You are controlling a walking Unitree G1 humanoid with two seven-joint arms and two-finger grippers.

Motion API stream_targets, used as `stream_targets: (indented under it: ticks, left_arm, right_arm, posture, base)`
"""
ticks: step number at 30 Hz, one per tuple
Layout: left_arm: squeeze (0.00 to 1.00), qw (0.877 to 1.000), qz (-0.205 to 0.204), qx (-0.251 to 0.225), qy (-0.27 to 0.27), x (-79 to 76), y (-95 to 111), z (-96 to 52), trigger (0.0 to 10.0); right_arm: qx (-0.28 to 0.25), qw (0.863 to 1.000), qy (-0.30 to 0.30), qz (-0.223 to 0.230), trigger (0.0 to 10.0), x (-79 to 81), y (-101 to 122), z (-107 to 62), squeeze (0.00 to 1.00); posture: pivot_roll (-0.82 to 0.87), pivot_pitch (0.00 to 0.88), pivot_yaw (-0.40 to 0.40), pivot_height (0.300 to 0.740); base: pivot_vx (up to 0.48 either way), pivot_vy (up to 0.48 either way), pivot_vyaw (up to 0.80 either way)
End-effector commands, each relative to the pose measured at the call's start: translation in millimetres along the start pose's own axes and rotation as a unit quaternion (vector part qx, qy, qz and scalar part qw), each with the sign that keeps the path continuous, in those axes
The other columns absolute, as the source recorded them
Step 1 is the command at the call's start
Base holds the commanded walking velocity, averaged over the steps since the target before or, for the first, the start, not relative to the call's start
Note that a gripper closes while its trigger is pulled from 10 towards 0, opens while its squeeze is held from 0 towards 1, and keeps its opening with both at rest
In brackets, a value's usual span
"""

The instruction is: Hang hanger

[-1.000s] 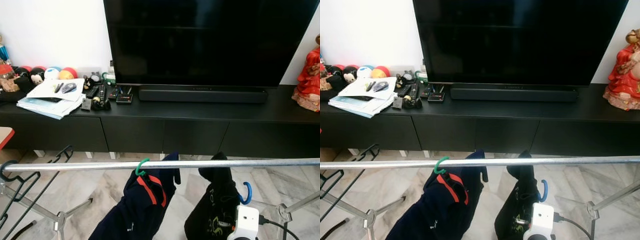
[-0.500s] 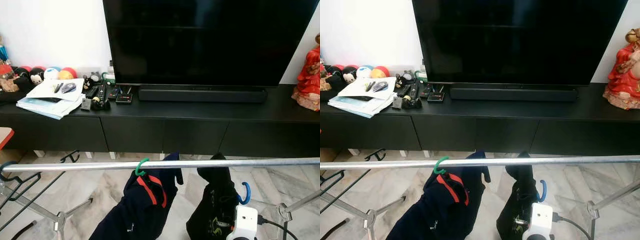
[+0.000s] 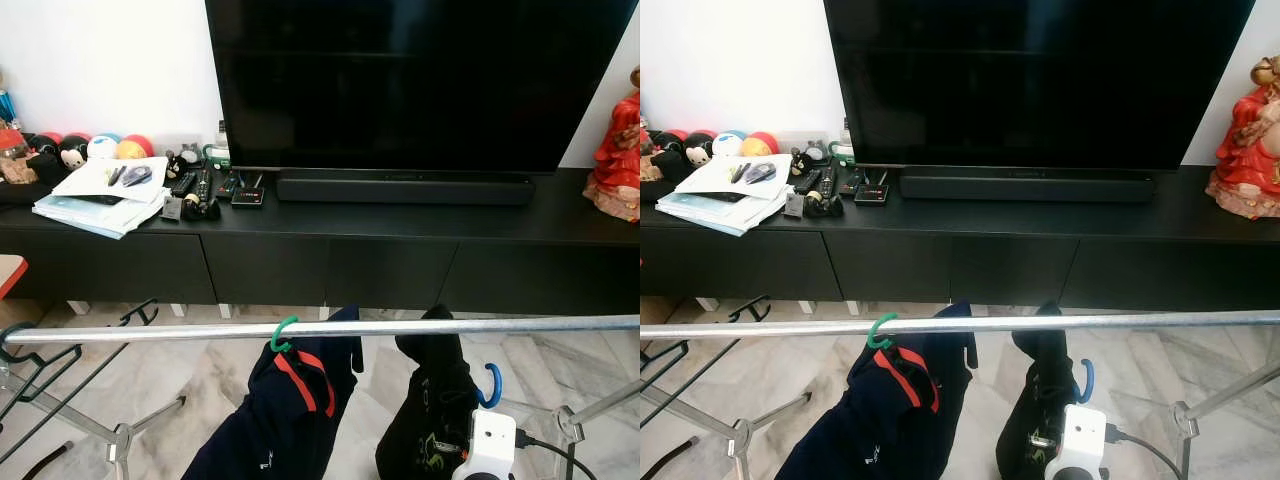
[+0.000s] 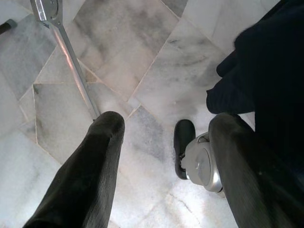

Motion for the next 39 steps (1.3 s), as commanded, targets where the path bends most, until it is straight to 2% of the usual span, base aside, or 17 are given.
stream_targets:
  ticks: [1, 30, 39]
  left_arm:
    - [0.00, 1.000, -0.001, 0.016, 0.006, 2.3, -6.7, -1.7, 10.0]
    - [0.00, 1.000, -0.007, 0.018, 0.006, 0.9, -8.5, -1.6, 10.0]
    - [0.00, 1.000, -0.008, 0.015, 0.006, 1.7, -6.8, -1.4, 10.0]
  right_arm:
    - [-0.017, 1.000, -0.007, 0.004, 10.0, -2.0, 6.4, 2.2, 0.00]
    - [-0.017, 1.000, -0.009, 0.004, 10.0, -3.7, 6.9, 3.1, 0.00]
    - [-0.017, 1.000, -0.010, 0.005, 10.0, -4.3, 7.3, 3.5, 0.00]
  posture:
    - [0.07, 0.022, 0.016, 0.740]
    - [0.07, 0.030, 0.010, 0.740]
    - [0.07, 0.033, 0.011, 0.740]
  base:
    - [0.000, 0.000, 0.00]
    - [0.000, 0.000, 0.00]
    - [-0.260, 0.000, 0.00]
Point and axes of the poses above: a point about 5 cm out from each wrist's last joint towards the gripper, its own z axis pointing out of the wrist towards the gripper, its own y axis along the axis of the wrist's last joint, x = y × z, the point moved 1 cm from there along z, pointing out of the wrist towards the gripper, and after that the axes turned 10 degrees about -z, right-handed, at the moved point
